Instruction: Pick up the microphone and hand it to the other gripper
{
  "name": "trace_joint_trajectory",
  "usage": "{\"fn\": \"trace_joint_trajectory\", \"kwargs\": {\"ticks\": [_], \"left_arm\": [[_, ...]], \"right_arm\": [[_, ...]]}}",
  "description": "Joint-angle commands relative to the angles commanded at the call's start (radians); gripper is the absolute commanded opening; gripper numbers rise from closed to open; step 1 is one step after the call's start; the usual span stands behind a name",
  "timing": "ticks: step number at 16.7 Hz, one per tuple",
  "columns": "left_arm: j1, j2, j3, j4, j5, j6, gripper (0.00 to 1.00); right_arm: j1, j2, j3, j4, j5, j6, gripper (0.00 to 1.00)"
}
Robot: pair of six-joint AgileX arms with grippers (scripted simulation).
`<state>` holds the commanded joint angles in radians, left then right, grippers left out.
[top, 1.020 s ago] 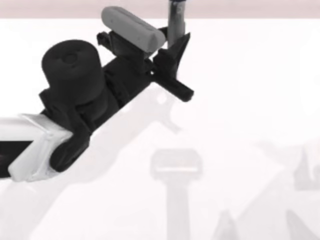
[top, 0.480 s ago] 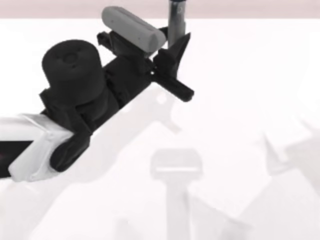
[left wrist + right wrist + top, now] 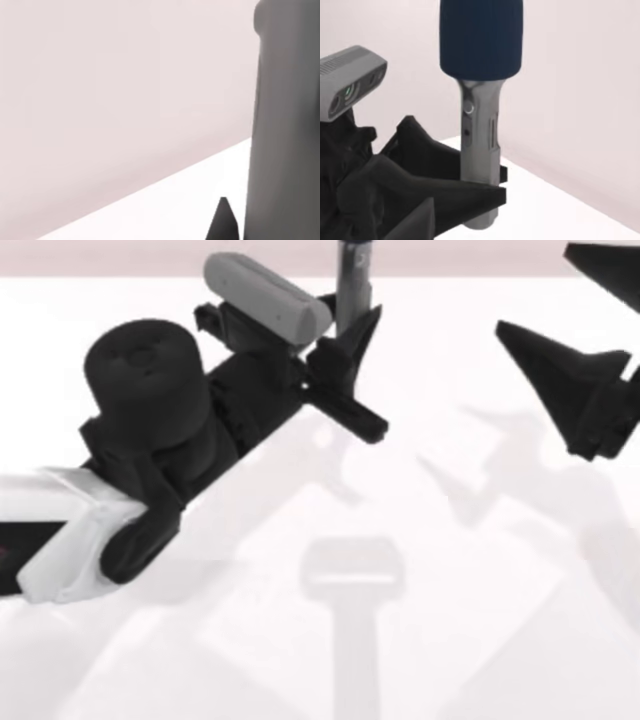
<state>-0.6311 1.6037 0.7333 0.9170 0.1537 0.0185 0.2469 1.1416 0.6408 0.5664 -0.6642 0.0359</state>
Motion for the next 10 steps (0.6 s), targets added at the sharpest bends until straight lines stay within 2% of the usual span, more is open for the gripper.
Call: {"fn": "trace_joint_trajectory", "kwargs": {"ticks": [3,5,7,10], "left_arm": [[0.000,0.000,0.000,0.000,0.000,0.000,0.00],[0.000,0.000,0.000,0.000,0.000,0.000,0.00],[0.000,0.000,0.000,0.000,0.000,0.000,0.00],[0.000,0.000,0.000,0.000,0.000,0.000,0.00]], "right_arm": [[0.037,0.171,0.092,0.081,-0.101,0.005,1.00],[0.053,0.241,0.126,0.110,-0.145,0.008,1.00],[0.060,0.273,0.140,0.122,-0.164,0.010,1.00],[0.060,0.275,0.141,0.123,-0.165,0.011,1.00]]}}
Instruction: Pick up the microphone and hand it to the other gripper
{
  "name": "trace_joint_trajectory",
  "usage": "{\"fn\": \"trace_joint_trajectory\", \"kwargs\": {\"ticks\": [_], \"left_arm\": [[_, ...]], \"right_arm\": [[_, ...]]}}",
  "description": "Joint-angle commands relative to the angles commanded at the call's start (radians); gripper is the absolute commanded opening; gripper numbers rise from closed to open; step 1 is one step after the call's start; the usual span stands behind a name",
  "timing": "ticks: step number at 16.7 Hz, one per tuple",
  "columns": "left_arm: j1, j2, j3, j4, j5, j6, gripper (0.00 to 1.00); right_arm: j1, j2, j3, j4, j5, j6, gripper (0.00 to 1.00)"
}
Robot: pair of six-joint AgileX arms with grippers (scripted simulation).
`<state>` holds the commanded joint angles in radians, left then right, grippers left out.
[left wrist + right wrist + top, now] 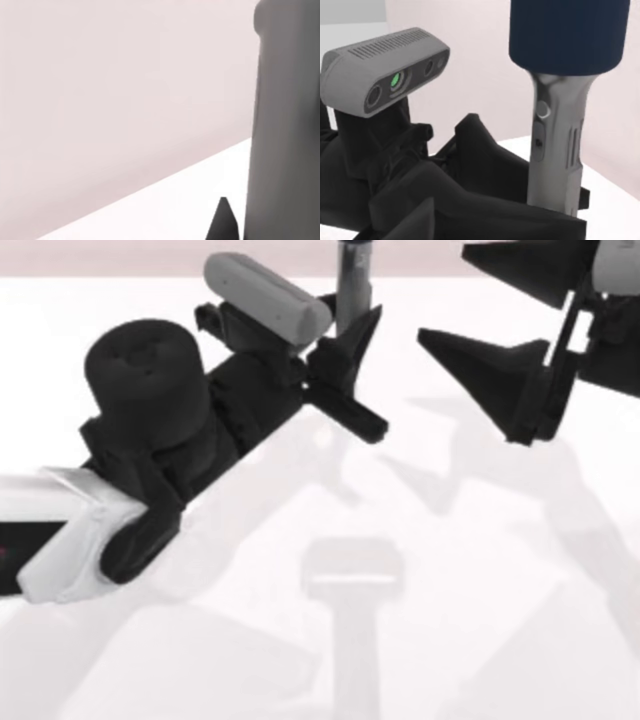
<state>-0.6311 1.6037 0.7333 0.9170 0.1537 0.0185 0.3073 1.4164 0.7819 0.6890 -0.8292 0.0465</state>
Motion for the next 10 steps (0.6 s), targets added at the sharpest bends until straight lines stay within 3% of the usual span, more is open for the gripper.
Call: {"fn": "trace_joint_trajectory", "kwargs": {"ticks": [4,10], "left_arm": [[0.000,0.000,0.000,0.000,0.000,0.000,0.00],[0.000,0.000,0.000,0.000,0.000,0.000,0.00]], "right_arm": [[0.023,0.031,0.032,-0.004,0.025,-0.002,1.00],[0.161,0.220,0.227,-0.018,0.165,-0.011,1.00]]}}
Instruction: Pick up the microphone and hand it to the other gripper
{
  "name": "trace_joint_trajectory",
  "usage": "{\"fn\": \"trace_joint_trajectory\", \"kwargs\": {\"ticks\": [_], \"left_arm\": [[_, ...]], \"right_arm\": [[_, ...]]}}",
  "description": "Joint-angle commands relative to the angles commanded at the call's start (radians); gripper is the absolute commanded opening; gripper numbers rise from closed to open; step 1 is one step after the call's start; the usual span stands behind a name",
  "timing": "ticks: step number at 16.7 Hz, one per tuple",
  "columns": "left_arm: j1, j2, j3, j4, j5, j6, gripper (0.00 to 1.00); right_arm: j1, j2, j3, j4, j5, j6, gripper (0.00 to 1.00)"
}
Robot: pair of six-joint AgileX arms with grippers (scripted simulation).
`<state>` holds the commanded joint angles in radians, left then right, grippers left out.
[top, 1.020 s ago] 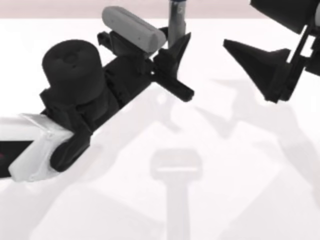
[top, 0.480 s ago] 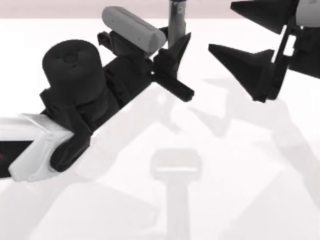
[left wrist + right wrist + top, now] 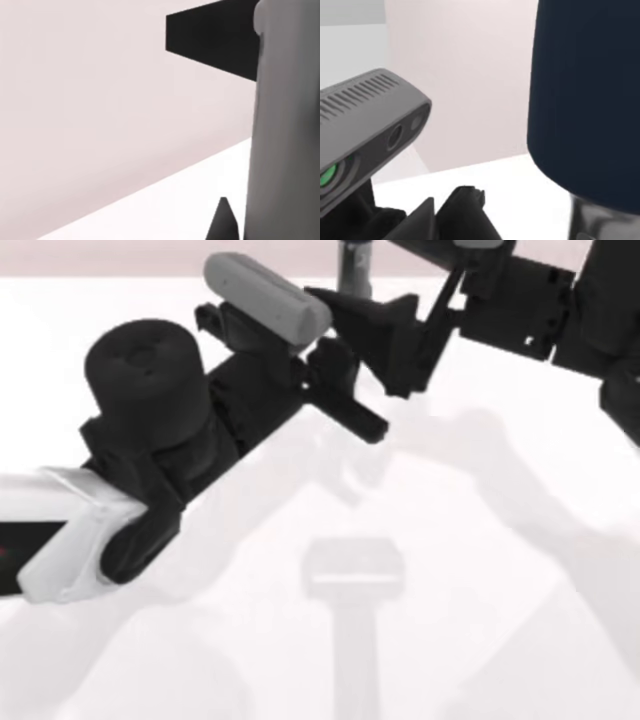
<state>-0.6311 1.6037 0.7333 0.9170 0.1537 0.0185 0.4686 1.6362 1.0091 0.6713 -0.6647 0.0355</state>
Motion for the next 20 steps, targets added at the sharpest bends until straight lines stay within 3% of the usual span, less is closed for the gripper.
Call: {"fn": "trace_joint_trajectory", "kwargs": {"ticks": [3,7,20], "left_arm": [[0.000,0.000,0.000,0.000,0.000,0.000,0.00],[0.000,0.000,0.000,0.000,0.000,0.000,0.00],[0.000,0.000,0.000,0.000,0.000,0.000,0.00]], "right_arm": [[0.042,0.058,0.060,-0.004,0.043,-0.002,1.00],[0.044,0.060,0.062,-0.004,0.045,-0.003,1.00],[0.044,0.060,0.062,-0.004,0.045,-0.003,0.02]]}}
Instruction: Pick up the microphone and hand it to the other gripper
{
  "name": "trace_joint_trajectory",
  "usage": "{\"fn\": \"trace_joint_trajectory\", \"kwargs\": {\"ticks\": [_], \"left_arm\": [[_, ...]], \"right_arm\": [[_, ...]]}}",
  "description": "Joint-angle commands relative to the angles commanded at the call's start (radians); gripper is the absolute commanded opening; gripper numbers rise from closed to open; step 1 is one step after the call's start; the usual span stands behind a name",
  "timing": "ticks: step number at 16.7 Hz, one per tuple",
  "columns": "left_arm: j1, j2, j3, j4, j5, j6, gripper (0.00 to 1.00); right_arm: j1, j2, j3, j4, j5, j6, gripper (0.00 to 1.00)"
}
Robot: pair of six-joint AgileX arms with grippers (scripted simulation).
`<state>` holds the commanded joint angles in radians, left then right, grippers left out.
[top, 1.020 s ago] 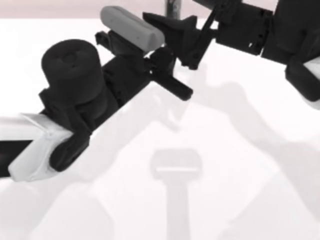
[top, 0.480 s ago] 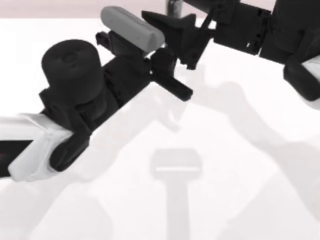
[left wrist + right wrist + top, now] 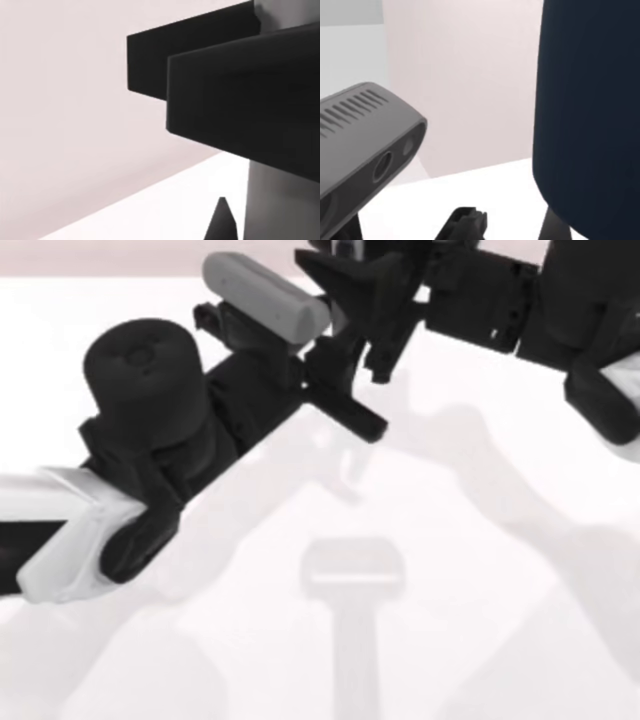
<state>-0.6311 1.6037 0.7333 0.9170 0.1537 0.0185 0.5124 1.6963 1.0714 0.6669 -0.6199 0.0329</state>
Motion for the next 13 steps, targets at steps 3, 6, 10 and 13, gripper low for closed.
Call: {"fn": "trace_joint_trajectory", "kwargs": {"ticks": [3,6,10,13], "left_arm": [[0.000,0.000,0.000,0.000,0.000,0.000,0.00],[0.000,0.000,0.000,0.000,0.000,0.000,0.00],[0.000,0.000,0.000,0.000,0.000,0.000,0.08],[0.000,0.000,0.000,0.000,0.000,0.000,0.30]], "right_arm": [[0.000,0.000,0.000,0.000,0.000,0.000,0.00],[0.000,0.000,0.000,0.000,0.000,0.000,0.00],[0.000,0.000,0.000,0.000,0.000,0.000,0.00],[0.000,0.000,0.000,0.000,0.000,0.000,0.00]]}}
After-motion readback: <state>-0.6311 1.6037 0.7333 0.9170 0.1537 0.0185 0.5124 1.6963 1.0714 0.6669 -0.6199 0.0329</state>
